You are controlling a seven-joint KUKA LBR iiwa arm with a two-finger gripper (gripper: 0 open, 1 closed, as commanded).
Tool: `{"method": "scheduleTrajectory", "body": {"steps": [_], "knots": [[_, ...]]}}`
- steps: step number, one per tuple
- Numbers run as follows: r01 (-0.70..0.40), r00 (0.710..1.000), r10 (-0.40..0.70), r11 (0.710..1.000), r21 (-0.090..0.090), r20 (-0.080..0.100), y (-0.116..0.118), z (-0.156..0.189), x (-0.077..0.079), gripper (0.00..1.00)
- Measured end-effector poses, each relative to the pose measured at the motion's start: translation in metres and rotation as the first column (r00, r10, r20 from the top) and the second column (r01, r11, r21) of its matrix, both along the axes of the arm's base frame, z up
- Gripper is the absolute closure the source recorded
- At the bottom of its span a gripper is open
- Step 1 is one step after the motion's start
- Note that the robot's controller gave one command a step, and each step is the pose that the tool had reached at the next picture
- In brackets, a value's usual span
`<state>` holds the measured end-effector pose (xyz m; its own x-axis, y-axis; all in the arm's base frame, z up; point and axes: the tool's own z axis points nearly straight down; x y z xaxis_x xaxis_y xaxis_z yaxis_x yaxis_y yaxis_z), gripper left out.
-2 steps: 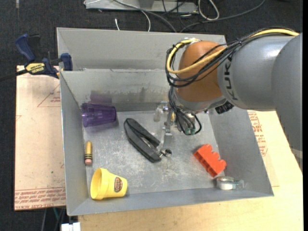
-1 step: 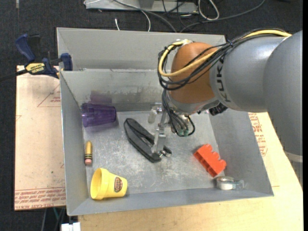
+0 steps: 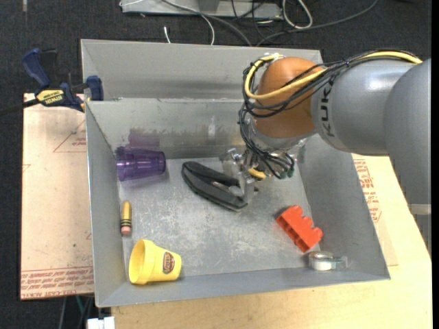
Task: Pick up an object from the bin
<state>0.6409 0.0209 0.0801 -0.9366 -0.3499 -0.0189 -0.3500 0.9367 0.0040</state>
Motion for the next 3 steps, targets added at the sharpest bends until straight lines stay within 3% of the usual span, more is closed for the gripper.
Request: {"method": "scheduleTrajectory", "body": {"steps": [2,3], "knots": [[0.016,1.000,-0.016,1.000,0.000,0.005,0.0002,0.0003,-0.0020,1.00],[0.028,0.999,-0.028,1.000,0.001,0.020,0.0014,0.0077,-0.0091,1.00]]}}
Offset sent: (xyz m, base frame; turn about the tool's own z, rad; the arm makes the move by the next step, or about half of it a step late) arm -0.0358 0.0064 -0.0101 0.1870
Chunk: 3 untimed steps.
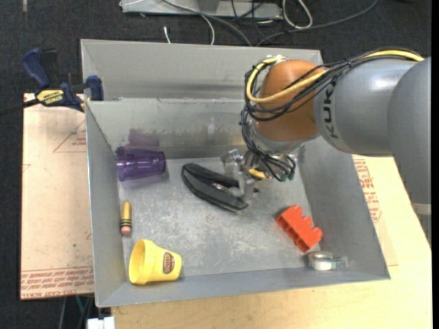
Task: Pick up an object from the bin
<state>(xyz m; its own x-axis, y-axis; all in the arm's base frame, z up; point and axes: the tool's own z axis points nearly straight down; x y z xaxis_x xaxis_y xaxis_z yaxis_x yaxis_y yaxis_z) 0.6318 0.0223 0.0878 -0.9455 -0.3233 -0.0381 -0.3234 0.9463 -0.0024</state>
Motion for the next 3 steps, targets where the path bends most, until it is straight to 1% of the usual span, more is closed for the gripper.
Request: {"method": "scheduleTrajectory", "body": {"steps": [1,2,3], "knots": [[-0.202,0.979,0.203,0.979,-0.022,0.009,0.036,-0.002,0.005,1.00],[-0.206,0.978,0.206,0.978,-0.007,0.019,0.025,0.000,0.000,1.00],[-0.052,0.997,0.053,0.999,-0.017,0.056,0.050,0.001,-0.027,1.00]]}}
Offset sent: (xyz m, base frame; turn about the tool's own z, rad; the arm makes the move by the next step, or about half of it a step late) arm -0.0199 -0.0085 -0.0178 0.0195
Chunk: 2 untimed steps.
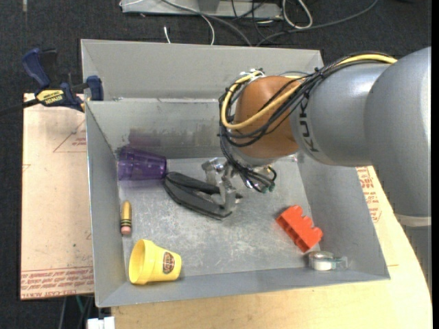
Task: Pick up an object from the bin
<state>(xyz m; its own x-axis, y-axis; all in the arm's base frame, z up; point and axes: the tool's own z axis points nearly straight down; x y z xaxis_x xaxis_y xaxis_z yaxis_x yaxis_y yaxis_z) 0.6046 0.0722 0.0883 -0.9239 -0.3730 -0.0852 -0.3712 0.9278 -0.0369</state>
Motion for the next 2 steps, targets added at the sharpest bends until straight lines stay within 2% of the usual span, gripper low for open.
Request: {"method": "scheduleTrajectory", "body": {"steps": [1,2], "knots": [[-0.003,1.000,0.003,1.000,0.003,-0.006,0.000,-0.001,0.001,1.00],[0.147,0.989,-0.146,0.989,0.030,-0.010,-0.022,-0.003,0.036,1.00]]}}
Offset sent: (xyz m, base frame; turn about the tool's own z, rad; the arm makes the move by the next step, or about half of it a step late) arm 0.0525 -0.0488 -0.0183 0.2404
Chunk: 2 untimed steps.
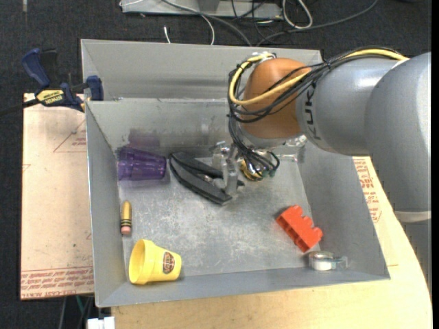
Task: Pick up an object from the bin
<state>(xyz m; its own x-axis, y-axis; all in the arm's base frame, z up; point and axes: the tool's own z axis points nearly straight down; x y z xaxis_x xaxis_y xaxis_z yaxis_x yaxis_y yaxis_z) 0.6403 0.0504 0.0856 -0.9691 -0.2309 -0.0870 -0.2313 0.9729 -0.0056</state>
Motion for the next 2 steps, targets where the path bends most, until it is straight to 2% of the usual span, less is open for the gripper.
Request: {"method": "scheduleTrajectory", "body": {"steps": [1,2], "knots": [[0.079,0.997,-0.079,0.997,0.002,0.016,-0.0082,0.0005,0.0069,1.00],[0.003,1.000,-0.003,1.000,-0.006,0.024,-0.0059,0.0008,0.0058,1.00]]}}
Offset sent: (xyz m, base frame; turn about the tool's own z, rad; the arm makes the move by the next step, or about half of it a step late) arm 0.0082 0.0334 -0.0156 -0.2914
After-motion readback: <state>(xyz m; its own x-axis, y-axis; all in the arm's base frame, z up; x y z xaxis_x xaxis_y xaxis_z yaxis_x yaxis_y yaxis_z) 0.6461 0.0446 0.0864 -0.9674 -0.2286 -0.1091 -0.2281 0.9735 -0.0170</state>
